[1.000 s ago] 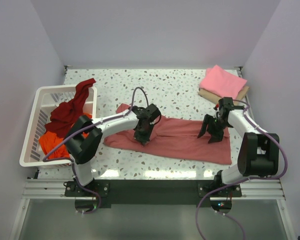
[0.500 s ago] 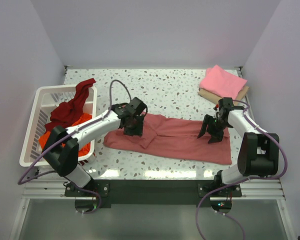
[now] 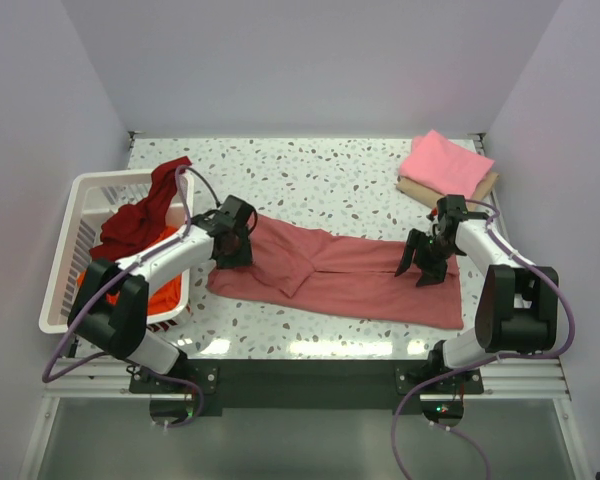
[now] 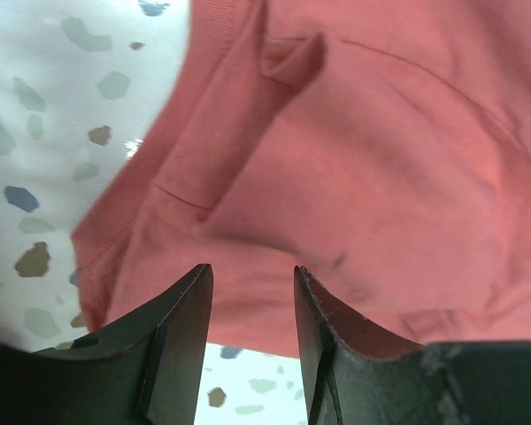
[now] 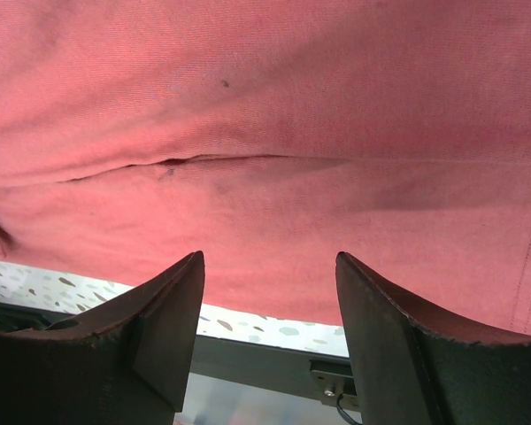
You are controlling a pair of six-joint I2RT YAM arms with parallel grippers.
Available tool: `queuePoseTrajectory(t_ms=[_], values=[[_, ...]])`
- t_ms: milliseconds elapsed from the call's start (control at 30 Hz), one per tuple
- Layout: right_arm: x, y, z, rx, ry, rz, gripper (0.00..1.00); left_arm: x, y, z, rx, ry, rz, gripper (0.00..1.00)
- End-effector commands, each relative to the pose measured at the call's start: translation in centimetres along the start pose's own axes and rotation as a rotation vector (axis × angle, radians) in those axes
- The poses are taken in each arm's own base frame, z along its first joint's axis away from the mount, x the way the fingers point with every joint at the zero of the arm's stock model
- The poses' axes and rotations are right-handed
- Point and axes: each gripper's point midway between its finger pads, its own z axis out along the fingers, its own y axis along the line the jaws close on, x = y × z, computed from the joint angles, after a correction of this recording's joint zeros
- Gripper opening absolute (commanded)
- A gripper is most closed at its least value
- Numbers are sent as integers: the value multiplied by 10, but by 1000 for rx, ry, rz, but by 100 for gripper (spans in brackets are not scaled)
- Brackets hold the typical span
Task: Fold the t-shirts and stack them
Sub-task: Fold the tshirt
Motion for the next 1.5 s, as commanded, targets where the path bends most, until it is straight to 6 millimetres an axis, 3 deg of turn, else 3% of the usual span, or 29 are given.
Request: queuePoseTrajectory(t_ms=[0, 533, 700, 1133, 1300, 1467], values=[[1, 6, -2, -24, 4, -14, 65, -17, 13, 6, -19, -68, -1, 47], [-5, 7, -3, -22, 2, -10, 64, -21, 21, 35, -66, -46, 22, 43], [-3, 6, -2, -16, 8, -6, 65, -23, 21, 36, -69, -51, 33, 32], [-6, 7, -1, -21, 9, -5, 64, -33, 21, 12, -66, -70, 29, 0], [-6, 8, 0, -22, 10, -5, 64, -28, 23, 0, -62, -56, 22, 0], [-4, 7, 1, -23, 13, -4, 64, -9, 29, -11, -41, -28, -3, 0]])
